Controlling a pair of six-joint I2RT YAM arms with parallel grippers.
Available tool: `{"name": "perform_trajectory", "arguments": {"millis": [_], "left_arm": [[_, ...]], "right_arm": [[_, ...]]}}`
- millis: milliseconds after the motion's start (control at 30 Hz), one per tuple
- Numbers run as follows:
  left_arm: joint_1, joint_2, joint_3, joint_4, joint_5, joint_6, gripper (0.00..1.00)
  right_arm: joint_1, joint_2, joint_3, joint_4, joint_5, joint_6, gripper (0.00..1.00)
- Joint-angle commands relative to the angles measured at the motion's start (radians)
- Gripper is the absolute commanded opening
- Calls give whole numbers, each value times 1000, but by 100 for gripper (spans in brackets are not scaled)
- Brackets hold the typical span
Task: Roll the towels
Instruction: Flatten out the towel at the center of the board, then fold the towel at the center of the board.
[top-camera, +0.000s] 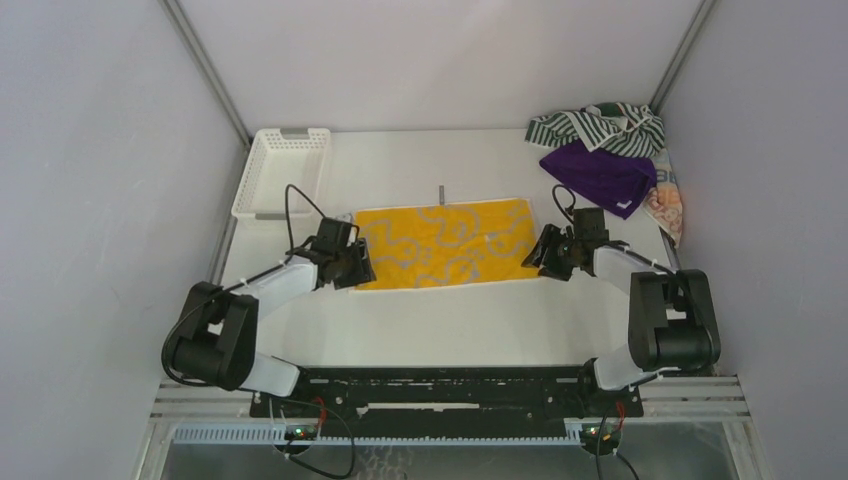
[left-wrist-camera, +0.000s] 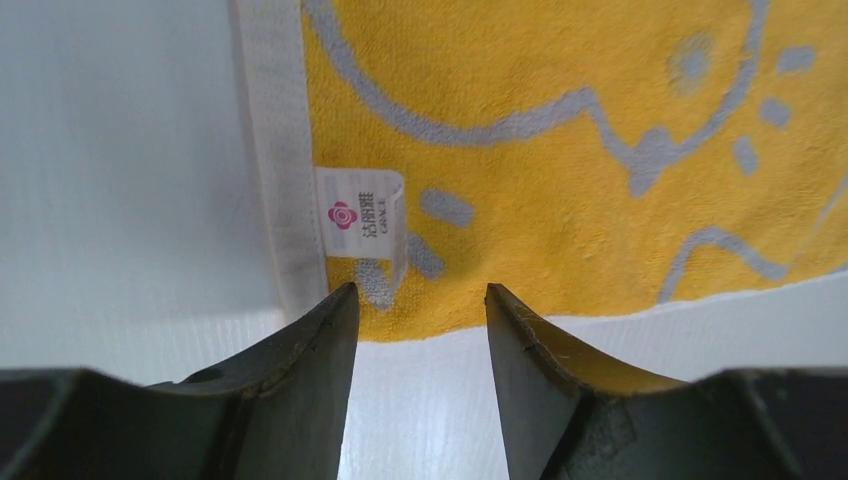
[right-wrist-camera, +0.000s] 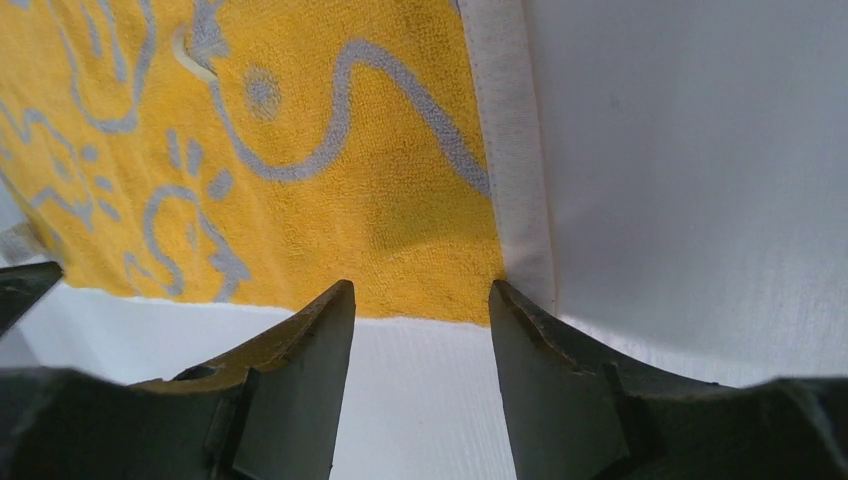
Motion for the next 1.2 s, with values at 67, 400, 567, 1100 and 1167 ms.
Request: {"name": "perform_trajectory", "arguments": {"millis": [67,400,567,1100,1167], "left_arm": [[-3,-34,-36,-31,-18,-22,55],[-5,-96,-130,-39,-3,-64,54],[-4,-168,-140,-50,9,-81,55],[13,-6,372,-211,-106,84,58],[25,63,457,-245,-150,107,57]], "right_arm": [[-31,10,-22,-7,40,28,54],[-50,-61,-79,-74,133,42,54],[-43,-106,-87,-79,126,50,54],[68,2,391,-262,256,-166,51],[61,51,444,-271,272,-176,50]]}}
